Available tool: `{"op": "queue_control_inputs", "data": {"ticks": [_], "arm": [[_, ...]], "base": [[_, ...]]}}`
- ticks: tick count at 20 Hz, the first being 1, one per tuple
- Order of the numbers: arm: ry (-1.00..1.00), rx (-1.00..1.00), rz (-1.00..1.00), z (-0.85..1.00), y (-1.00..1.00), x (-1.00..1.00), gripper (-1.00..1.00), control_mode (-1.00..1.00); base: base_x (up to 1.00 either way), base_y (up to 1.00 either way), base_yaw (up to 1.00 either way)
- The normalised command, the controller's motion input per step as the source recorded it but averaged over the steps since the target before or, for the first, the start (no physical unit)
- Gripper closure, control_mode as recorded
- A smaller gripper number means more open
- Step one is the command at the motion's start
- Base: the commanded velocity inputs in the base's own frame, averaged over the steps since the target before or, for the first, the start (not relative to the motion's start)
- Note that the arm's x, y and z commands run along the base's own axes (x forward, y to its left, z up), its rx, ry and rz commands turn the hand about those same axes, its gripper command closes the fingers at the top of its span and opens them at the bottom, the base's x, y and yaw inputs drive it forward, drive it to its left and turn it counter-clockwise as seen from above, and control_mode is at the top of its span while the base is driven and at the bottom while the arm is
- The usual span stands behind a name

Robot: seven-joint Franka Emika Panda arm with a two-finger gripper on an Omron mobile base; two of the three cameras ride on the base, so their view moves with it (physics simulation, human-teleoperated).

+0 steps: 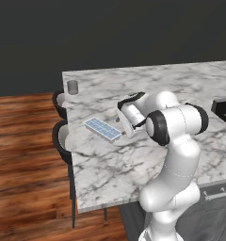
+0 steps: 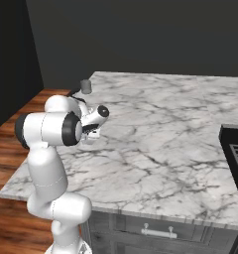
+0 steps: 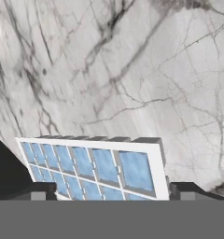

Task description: Open the freezer door, pick up the ice cube tray from the freezer, and place it on the dining counter.

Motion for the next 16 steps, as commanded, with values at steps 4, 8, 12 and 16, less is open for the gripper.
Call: {"op": "queue_control_inputs", "data": {"ticks": [4, 8, 12, 16], "arm": [[0.00, 0.00, 0.00, 0.00, 0.00, 0.00, -1.00, -1.00], [0.00, 0.00, 0.00, 0.14, 0.00, 0.00, -1.00, -1.00], [0.00, -0.03, 0.00, 0.69, 0.00, -0.08, -1.00, -1.00], [-0.04, -0.05, 0.08, 0.80, -0.24, -0.48, -1.00, -1.00]], "base": [[0.00, 0.00, 0.00], [0.00, 0.00, 0.00], [0.00, 0.00, 0.00], [0.00, 0.00, 0.00]]}}
